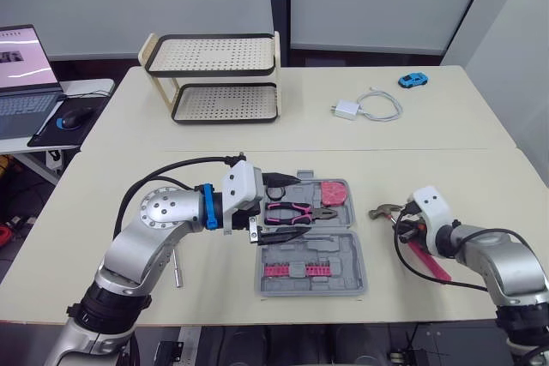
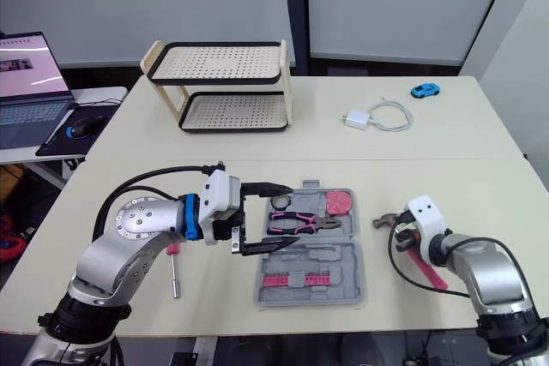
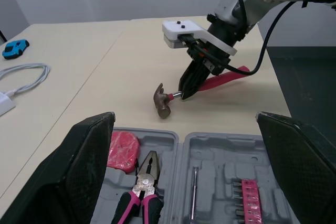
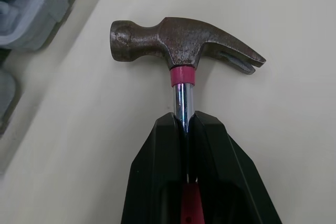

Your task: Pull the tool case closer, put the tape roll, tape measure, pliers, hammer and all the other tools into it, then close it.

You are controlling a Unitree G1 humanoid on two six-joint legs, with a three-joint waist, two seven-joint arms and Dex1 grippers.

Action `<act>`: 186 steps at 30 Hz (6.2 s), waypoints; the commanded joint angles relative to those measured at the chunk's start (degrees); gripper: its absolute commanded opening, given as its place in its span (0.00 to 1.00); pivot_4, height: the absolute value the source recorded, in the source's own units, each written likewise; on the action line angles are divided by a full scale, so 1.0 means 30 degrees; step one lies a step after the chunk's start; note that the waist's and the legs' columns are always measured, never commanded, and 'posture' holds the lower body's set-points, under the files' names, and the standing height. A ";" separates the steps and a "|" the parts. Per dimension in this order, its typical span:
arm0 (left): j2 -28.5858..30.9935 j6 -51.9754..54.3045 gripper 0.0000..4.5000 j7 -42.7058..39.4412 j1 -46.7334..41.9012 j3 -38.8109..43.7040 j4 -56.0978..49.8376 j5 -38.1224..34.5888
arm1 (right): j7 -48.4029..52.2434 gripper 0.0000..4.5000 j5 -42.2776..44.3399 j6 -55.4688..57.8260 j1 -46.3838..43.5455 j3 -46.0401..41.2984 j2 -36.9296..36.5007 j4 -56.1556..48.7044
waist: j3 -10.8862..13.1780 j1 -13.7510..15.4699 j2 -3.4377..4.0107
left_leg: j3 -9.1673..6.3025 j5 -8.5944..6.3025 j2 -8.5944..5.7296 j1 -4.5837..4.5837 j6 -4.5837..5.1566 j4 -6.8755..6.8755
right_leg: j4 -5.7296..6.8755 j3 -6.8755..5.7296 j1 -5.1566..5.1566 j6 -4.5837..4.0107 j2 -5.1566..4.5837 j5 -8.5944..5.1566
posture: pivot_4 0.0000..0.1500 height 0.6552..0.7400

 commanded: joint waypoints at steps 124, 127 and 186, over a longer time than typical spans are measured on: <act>-0.0245 0.0608 1.00 -0.0445 -0.0072 -0.0953 -0.0652 0.0685 | 0.7830 0.03 -1.8528 -3.9185 -1.1396 1.2452 -0.8422 1.5128 | -0.0017 0.0008 -0.0096 | 0.0075 0.0012 0.0016 0.0118 -0.0029 -0.0005 | -0.0021 0.0058 0.0098 -0.0017 -0.0026 0.0002 | 1.00 1.00; -0.0256 0.0652 1.00 -0.0398 -0.0002 -0.0993 -0.0717 0.0684 | 1.1384 0.03 -1.3207 -3.4305 -0.9017 1.0979 -0.8978 1.2612 | -0.0014 -0.0020 -0.0091 | 0.0069 0.0002 0.0029 0.0105 -0.0011 -0.0004 | -0.0027 0.0053 0.0094 -0.0017 -0.0030 0.0002 | 1.00 1.00; -0.0160 0.0679 1.00 -0.0656 0.0107 -0.1445 -0.0770 0.0731 | -0.0560 0.80 0.0189 0.9582 -0.1777 -0.1669 0.0141 -0.7103 | 0.0009 0.0011 -0.0021 | -0.0047 -0.0002 -0.0027 0.0000 -0.0001 -0.0001 | -0.0008 -0.0008 0.0004 -0.0005 0.0006 0.0000 | 1.00 1.00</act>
